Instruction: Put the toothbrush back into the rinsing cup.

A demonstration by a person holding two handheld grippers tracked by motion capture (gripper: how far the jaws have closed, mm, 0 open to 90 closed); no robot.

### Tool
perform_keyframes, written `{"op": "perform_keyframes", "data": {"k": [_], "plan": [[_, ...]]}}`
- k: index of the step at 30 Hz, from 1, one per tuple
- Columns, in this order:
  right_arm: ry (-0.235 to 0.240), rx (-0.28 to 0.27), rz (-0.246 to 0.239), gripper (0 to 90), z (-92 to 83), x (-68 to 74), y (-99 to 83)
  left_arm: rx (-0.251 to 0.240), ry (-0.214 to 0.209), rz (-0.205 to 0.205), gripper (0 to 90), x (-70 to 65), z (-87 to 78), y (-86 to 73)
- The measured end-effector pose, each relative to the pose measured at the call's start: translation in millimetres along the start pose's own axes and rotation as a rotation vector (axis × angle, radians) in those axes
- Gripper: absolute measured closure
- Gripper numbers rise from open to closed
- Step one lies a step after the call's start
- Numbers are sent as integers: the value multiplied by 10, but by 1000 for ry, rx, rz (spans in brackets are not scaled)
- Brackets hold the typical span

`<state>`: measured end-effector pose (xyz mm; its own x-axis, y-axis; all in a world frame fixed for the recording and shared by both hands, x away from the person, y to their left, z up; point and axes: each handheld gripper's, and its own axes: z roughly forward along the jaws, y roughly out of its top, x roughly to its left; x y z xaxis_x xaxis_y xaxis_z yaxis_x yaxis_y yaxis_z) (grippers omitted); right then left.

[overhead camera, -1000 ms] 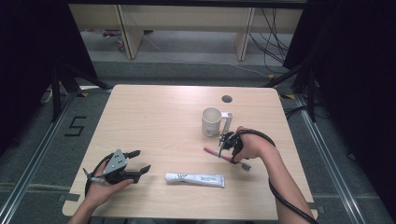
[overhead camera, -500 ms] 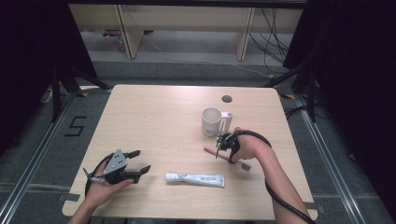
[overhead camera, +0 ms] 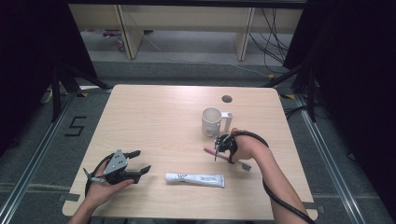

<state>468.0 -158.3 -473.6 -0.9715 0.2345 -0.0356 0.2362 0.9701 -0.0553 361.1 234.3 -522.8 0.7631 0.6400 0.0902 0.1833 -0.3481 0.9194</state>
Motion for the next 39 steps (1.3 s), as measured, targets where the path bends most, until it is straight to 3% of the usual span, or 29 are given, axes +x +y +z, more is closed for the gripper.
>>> {"op": "perform_keyframes", "data": {"k": [1,2,3,6,10,14,17,18,19,21,22,23,29,31,34,35,39], "plan": [[14,10,24,798,-10,15,0,-4,1,0,278,-3,2,-1],[12,-3,-16,799,3,-7,-7,-3,0,0,281,-2,2,-1],[15,-1,-25,800,0,-13,-10,0,-4,0,282,0,-1,0],[29,13,-30,802,-15,29,-19,-3,-7,-8,295,7,-11,0],[21,-23,-47,802,-78,40,-45,-1,-29,-25,306,12,-14,12],[-3,-42,-53,802,-179,80,-81,-21,-50,10,319,-54,-27,163],[-14,-35,-55,802,-232,133,-90,-31,-85,60,326,-124,-13,319],[-21,-54,-77,802,-235,134,-90,-32,-96,69,328,-141,-7,358],[-14,-48,-60,802,-247,159,-91,-35,-116,81,330,-160,10,406],[-23,-70,-112,802,-256,169,-86,-22,-149,108,341,-200,51,515],[-16,-61,-73,802,-284,219,-78,-26,-155,117,352,-218,72,559],[-16,-69,-96,802,-293,226,-66,-30,-168,125,356,-225,94,603],[-21,-90,-125,803,-411,336,13,-19,-225,173,386,-301,221,806],[-29,-97,-165,803,-445,346,48,-28,-246,173,388,-359,272,856],[-28,-119,-167,803,-506,402,103,-37,-259,187,387,-415,336,894],[-30,-136,-197,803,-512,397,120,-42,-261,189,386,-433,358,899],[-29,-145,-204,803,-573,443,183,-53,-259,186,389,-461,454,886]]}}
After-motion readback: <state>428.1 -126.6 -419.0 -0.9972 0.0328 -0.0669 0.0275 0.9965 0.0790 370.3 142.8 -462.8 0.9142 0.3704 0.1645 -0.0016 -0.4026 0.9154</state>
